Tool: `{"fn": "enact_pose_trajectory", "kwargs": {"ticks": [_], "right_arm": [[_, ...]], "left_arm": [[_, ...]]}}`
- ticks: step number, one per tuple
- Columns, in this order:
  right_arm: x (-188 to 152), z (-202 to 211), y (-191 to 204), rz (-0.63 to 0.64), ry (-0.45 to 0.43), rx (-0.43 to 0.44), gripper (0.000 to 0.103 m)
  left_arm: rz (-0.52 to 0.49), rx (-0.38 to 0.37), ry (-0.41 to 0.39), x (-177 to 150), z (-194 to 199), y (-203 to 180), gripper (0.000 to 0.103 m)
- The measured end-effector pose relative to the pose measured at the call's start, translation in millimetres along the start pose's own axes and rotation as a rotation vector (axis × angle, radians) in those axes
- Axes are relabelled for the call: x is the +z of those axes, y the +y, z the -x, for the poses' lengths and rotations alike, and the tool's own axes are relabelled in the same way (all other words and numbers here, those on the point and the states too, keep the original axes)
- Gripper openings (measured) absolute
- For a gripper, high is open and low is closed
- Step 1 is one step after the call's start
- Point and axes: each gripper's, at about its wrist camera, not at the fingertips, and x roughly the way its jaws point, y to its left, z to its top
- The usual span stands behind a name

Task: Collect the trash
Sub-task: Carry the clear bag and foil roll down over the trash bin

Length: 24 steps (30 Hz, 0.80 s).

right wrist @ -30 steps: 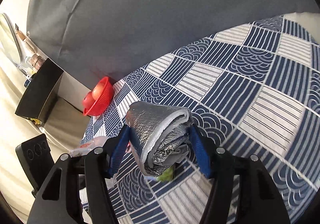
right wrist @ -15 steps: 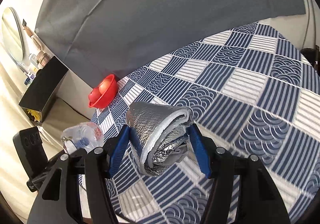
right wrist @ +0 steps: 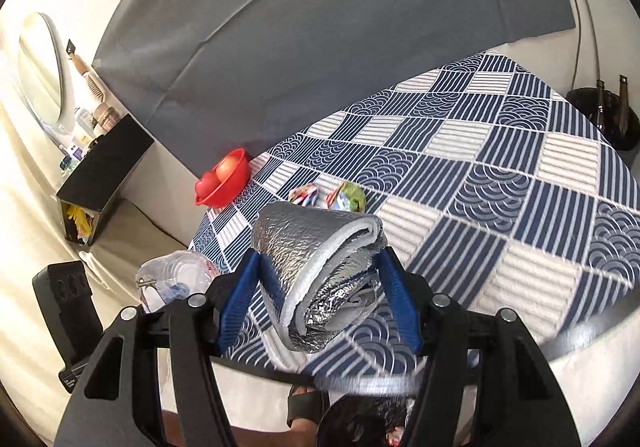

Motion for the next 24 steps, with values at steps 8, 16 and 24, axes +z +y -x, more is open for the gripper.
{"fn": "enact_pose_trajectory", "kwargs": {"ticks": [8, 16, 24], "right_arm": [[-33.0, 22.9, 10.8, 0.007, 0.010, -0.006, 0.062], [-61.3, 38.4, 15.7, 0.002, 0.028, -0.009, 0.062], [-87.4, 49.6, 28.1, 0.041, 0.046, -0.040, 0.062]], "left_arm": [[0.021, -0.002, -0.007, -34.7, 26.1, -14.9, 0.070], [0.035, 0.011, 0.003, -61.2, 44.3, -22.7, 0.070], [0.043, 0.022, 0.026, -82.4, 55.3, -30.9, 0.070]]}}
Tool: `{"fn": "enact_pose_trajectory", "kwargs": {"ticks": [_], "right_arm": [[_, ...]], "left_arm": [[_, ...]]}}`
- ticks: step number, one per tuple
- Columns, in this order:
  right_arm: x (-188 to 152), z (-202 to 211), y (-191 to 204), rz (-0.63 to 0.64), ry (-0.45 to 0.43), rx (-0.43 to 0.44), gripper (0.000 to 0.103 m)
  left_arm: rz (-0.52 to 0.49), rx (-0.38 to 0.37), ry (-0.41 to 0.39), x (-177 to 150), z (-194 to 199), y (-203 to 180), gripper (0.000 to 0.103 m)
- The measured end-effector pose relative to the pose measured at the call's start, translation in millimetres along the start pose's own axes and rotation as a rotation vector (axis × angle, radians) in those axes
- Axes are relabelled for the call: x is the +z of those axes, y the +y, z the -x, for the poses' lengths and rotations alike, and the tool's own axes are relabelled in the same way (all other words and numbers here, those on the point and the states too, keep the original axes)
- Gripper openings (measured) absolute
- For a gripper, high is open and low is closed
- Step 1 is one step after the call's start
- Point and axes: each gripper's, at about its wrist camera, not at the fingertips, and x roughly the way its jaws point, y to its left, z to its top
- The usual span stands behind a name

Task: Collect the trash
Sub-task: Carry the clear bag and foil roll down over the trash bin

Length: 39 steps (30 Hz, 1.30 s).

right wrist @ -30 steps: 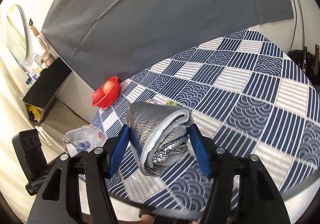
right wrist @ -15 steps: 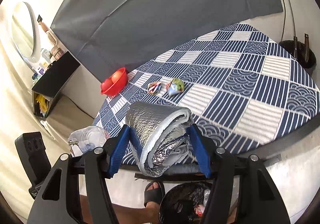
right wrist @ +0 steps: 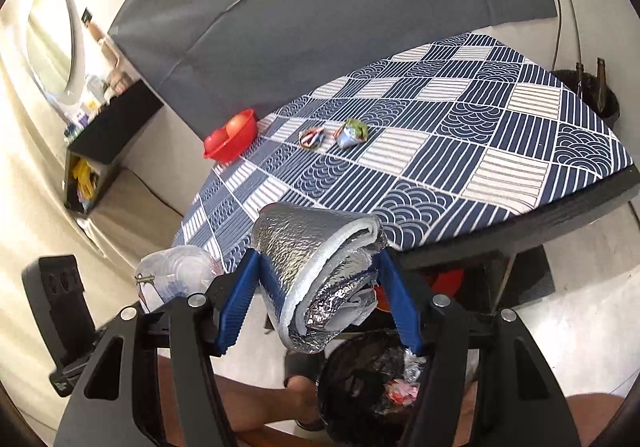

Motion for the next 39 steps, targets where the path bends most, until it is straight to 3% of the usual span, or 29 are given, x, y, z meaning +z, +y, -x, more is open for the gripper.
{"fn": "enact_pose_trajectory", "kwargs": {"ticks": [12, 24, 39], "right_arm": [[-29.3, 2.3, 5.3, 0.000, 0.062, -0.083, 0.062], [-48.9, -28.4, -8.5, -0.040, 0.228, -0.183, 0.062], [-68.6, -74.3, -28.3, -0.092, 0.470, -0.260, 0.062]], "left_arm": [[0.007, 0.081, 0.086, -26.9, -0.8, -4.4, 0.070], [0.022, 0.143, 0.256, -49.6, -29.5, -3.8, 0.070], [0.114, 0.181, 0.486, -73.8, -71.4, 15.6, 0.070]]}}
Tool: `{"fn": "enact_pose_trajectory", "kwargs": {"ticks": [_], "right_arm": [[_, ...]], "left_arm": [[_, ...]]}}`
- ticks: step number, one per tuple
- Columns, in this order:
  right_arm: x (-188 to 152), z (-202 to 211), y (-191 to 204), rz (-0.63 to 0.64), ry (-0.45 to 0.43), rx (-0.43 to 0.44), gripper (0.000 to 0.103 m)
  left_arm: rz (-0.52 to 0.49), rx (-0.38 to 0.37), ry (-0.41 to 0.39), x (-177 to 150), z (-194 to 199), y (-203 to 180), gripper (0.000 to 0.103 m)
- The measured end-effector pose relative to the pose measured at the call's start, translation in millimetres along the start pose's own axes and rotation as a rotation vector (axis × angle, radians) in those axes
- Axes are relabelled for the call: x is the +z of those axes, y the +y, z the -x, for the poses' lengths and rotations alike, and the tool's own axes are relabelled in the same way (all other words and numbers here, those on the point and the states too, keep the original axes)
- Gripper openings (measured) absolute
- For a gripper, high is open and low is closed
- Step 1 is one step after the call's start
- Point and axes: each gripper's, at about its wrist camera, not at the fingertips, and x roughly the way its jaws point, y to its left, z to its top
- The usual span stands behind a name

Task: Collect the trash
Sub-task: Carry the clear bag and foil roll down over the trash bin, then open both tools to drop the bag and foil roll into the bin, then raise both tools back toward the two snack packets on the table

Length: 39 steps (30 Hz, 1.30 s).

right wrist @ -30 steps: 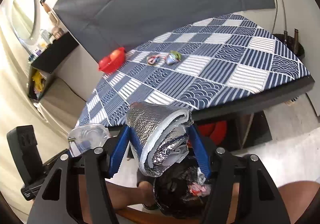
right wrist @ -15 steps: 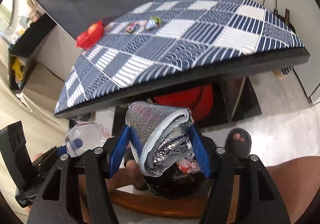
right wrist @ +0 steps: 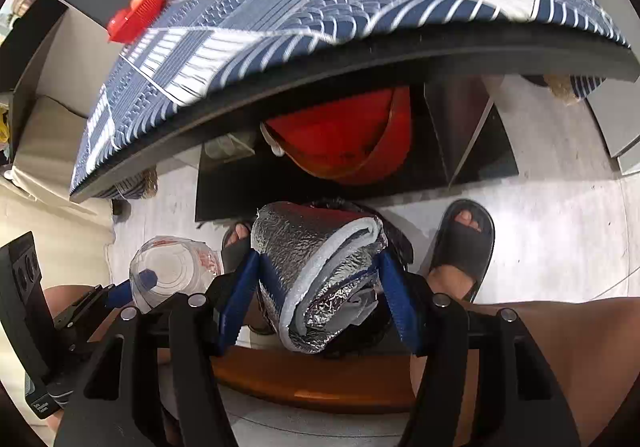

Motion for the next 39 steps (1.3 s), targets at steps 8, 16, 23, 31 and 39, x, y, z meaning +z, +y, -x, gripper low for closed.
{"fn": "enact_pose_trajectory", "kwargs": {"ticks": [8, 16, 23, 31, 39], "right_arm": [[-0.2, -17.8, -3.1, -0.018, 0.080, 0.004, 0.062], [2.4, -25.4, -3.4, -0.028, 0.116, 0.018, 0.063], [4.3, -25.1, -3.1, -0.045, 0.108, 0.040, 0.078], [7.2, -18.6, -6.8, -0.064, 0.089, 0.068, 0.078], [14.7, 6.9, -5.9, -0.062, 0.004, 0.169, 0.078]], "left_arm": [[0.027, -0.003, 0.084, -0.6, -19.9, 3.4, 0.070], [0.042, -0.010, 0.110, 0.6, -27.2, 4.5, 0.070], [0.064, -0.011, 0.122, 0.5, -29.5, 6.8, 0.078], [0.080, 0.007, 0.087, 1.3, -22.6, 10.7, 0.078], [0.051, 0.022, -0.034, 6.5, 0.7, 7.6, 0.078]]}}
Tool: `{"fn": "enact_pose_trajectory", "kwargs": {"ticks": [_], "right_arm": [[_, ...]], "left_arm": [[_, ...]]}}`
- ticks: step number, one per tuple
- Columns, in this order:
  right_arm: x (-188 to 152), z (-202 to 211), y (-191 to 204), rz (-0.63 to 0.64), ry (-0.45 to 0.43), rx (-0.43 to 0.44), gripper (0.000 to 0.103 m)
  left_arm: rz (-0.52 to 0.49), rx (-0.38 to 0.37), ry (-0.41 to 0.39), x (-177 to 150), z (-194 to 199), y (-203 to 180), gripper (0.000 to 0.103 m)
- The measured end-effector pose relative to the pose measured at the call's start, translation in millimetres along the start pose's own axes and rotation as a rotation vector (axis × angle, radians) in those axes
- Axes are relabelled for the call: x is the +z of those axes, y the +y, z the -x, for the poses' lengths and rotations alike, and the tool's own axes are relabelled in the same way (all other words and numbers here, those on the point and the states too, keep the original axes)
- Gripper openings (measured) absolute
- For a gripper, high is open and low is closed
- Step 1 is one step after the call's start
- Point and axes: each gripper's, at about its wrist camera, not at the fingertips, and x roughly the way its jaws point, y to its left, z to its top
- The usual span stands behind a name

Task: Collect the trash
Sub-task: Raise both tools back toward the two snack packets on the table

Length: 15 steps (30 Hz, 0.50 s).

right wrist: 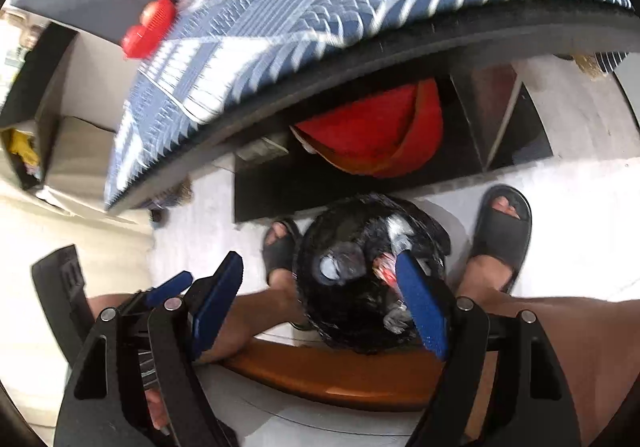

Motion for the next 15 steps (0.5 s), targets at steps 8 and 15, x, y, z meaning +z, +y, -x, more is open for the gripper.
{"fn": "enact_pose_trajectory", "kwargs": {"ticks": [8, 15], "right_arm": [[17.6, 39.0, 15.2, 0.089, -0.148, 0.074, 0.078], [45.3, 75.7, 27.5, 0.213, -0.313, 0.081, 0.078]], "left_arm": [[0.011, -0.070, -0.155, 12.2, 32.6, 9.8, 0.078], [-0.077, -0.147, -0.304, 31.5, 72.8, 0.4, 0.078]]}}
